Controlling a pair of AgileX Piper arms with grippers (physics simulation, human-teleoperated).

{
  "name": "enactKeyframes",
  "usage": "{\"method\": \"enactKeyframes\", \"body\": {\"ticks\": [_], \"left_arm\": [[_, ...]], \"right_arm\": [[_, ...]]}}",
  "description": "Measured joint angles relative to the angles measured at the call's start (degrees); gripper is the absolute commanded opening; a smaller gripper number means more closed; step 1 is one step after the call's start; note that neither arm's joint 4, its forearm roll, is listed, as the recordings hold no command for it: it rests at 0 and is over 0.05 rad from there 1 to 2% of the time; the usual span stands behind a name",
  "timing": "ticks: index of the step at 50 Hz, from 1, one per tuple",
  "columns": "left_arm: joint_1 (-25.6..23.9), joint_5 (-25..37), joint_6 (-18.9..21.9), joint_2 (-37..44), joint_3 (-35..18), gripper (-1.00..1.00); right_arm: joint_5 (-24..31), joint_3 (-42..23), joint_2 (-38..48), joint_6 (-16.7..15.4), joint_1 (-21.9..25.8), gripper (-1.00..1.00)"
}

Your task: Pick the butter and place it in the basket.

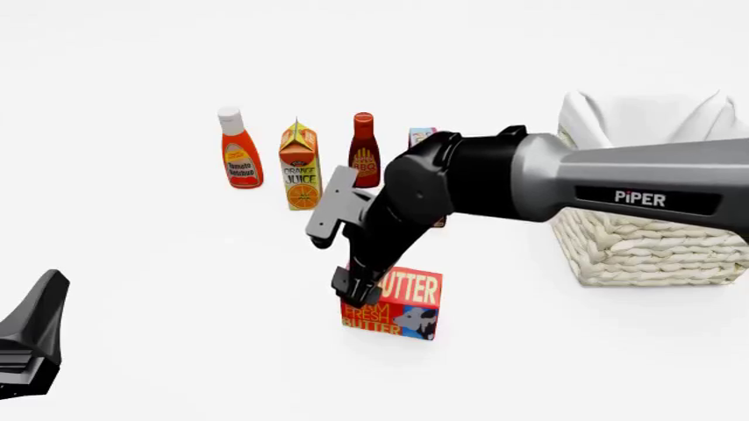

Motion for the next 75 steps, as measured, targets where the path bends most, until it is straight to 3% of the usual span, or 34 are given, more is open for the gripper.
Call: {"method": "enactKeyframes", "body": {"ticks": [75], "left_arm": [[0.0,0.0,0.0,0.0,0.0,1.0]], "right_arm": [[-3.6,2.4,1.8,1.4,0.2,1.0]]}}
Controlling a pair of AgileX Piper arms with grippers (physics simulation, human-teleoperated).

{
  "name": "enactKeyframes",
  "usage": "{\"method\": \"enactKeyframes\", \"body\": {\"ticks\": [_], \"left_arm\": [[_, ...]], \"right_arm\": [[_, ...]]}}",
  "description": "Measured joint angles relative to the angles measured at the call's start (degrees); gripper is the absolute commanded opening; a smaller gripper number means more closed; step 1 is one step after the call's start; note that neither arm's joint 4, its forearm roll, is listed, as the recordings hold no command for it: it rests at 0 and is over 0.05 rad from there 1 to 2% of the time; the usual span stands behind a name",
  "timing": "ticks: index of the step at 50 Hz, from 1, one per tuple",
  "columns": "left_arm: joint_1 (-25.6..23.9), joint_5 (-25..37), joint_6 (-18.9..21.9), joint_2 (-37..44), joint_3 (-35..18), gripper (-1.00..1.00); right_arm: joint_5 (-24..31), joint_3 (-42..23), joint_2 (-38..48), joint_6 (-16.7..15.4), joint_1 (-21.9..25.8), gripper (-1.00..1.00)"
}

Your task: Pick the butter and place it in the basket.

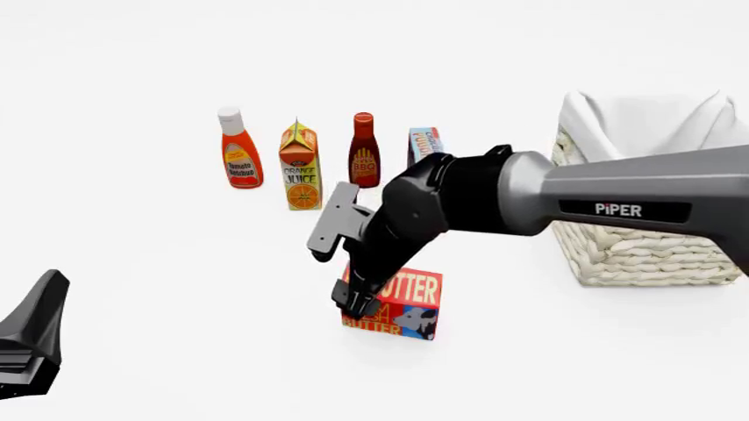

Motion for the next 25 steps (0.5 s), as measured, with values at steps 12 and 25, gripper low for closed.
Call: {"method": "enactKeyframes", "body": {"ticks": [12,25], "left_arm": [[0.0,0.0,0.0,0.0,0.0,1.0],[0.0,0.0,0.0,0.0,0.0,1.0]], "right_arm": [[-0.6,0.2,0.5,0.1,-0.1,1.0],[-1.5,0.6,1.0,0.3,-0.2,1.0]]}}
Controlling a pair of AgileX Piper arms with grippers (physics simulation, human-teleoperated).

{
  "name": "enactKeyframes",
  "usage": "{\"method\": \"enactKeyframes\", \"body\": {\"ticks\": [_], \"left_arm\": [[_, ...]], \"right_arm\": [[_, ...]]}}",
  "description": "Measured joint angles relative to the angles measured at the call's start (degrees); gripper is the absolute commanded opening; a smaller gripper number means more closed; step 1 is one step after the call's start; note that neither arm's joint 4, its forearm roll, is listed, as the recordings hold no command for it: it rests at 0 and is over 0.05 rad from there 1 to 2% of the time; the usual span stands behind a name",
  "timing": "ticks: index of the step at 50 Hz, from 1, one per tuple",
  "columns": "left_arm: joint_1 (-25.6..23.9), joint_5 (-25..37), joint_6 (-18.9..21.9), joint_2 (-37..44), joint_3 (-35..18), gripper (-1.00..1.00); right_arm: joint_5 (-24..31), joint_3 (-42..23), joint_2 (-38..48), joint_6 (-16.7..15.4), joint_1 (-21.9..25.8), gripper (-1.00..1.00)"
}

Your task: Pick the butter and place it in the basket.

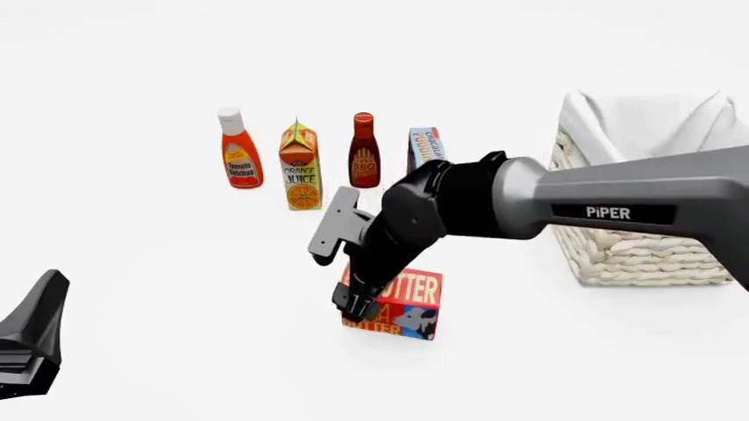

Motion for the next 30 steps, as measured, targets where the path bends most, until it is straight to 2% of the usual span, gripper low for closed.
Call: {"method": "enactKeyframes", "body": {"ticks": [26,27,30], "left_arm": [[0.0,0.0,0.0,0.0,0.0,1.0],[0.0,0.0,0.0,0.0,0.0,1.0],[0.0,0.0,0.0,0.0,0.0,1.0]], "right_arm": [[-1.9,-0.4,2.2,0.7,0.1,1.0],[-2.1,-0.5,2.3,0.7,0.1,-1.0],[-2.9,0.0,2.1,0.6,0.4,-1.0]]}}
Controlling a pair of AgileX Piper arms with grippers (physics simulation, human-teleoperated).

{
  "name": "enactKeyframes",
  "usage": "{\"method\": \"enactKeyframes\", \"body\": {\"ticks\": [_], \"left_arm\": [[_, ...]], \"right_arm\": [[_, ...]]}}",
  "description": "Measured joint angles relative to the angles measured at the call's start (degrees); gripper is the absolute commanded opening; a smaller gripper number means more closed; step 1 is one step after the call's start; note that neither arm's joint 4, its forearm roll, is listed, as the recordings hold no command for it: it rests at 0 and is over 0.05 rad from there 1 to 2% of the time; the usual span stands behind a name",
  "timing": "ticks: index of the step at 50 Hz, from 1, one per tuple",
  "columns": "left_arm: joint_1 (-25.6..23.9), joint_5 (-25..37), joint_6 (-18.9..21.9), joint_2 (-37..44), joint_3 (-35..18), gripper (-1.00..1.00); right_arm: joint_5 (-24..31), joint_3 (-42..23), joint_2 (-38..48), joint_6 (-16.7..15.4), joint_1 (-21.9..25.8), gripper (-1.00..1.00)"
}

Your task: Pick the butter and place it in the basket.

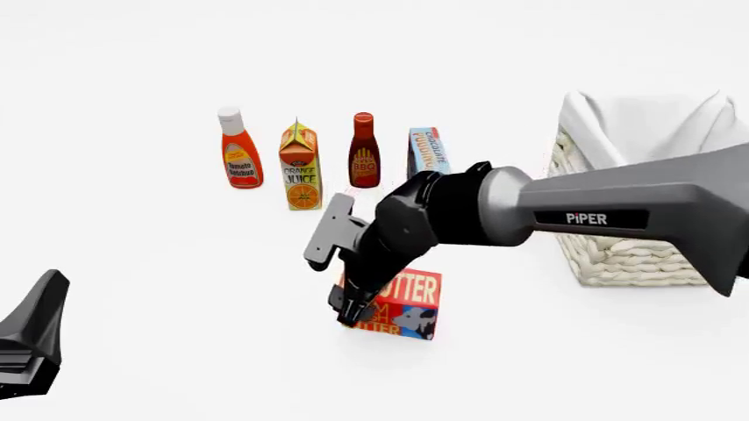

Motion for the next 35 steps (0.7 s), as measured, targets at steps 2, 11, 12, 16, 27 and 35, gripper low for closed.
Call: {"method": "enactKeyframes", "body": {"ticks": [2,11,12,16,27,35], "left_arm": [[0.0,0.0,0.0,0.0,0.0,1.0],[0.0,0.0,0.0,0.0,0.0,1.0],[0.0,0.0,0.0,0.0,0.0,1.0],[0.0,0.0,0.0,0.0,0.0,1.0],[0.0,0.0,0.0,0.0,0.0,1.0],[0.0,0.0,0.0,0.0,0.0,1.0]], "right_arm": [[-0.8,0.6,-0.4,0.2,0.4,-1.0],[-3.8,2.0,-2.2,-0.3,1.1,-1.0],[-4.1,2.1,-2.3,-0.4,1.1,-1.0],[-5.1,2.2,-3.1,-0.9,0.8,-1.0],[-6.6,2.6,-5.6,-1.8,0.1,-1.0],[-7.1,3.6,-8.3,-1.8,-0.1,-1.0]]}}
